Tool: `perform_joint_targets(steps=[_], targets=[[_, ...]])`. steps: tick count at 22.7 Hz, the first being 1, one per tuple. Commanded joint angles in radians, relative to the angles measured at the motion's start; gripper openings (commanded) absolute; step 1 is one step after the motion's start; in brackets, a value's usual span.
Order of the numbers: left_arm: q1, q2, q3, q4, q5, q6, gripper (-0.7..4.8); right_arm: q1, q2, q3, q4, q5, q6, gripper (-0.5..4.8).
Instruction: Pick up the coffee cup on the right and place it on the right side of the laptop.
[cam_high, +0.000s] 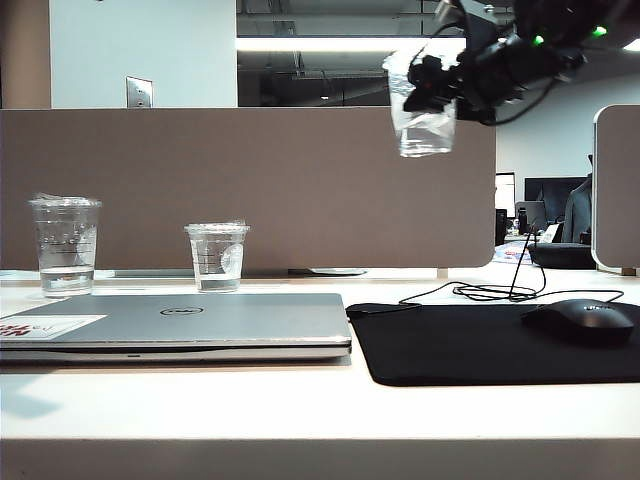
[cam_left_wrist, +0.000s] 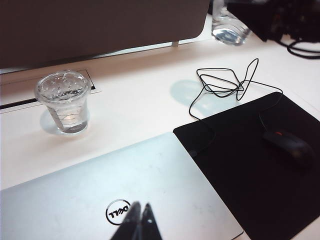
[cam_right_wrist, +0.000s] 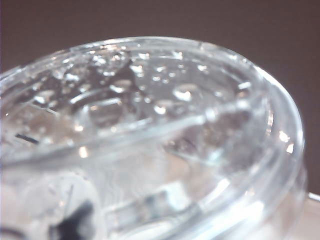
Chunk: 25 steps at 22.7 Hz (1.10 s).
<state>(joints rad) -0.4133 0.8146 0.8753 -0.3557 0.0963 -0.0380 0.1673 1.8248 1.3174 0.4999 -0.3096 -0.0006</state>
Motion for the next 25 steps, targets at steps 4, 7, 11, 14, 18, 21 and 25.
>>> perform_joint_targets(steps=[4, 7, 11, 14, 18, 21, 25], targets=[[0.0, -0.001, 0.007, 0.013, 0.005, 0.0, -0.05, 0.002, -0.069, -0.226, 0.18, 0.0, 0.001, 2.52], [0.0, -0.001, 0.007, 0.013, 0.005, 0.0, -0.05, 0.006, -0.092, -0.328, 0.238, -0.007, 0.023, 2.52], [0.0, -0.001, 0.007, 0.013, 0.005, 0.0, -0.05, 0.017, -0.111, -0.464, 0.351, -0.007, 0.038, 2.52], [0.0, -0.001, 0.007, 0.013, 0.005, 0.0, -0.05, 0.027, -0.114, -0.533, 0.39, -0.006, 0.077, 2.52], [0.0, -0.001, 0.007, 0.013, 0.005, 0.0, -0.05, 0.047, -0.114, -0.608, 0.427, -0.007, 0.079, 2.52], [0.0, -0.001, 0.007, 0.013, 0.005, 0.0, -0.05, 0.062, -0.114, -0.652, 0.443, -0.007, 0.079, 2.52], [0.0, -0.001, 0.007, 0.013, 0.005, 0.0, -0.05, 0.082, -0.114, -0.718, 0.472, -0.007, 0.079, 2.52]])
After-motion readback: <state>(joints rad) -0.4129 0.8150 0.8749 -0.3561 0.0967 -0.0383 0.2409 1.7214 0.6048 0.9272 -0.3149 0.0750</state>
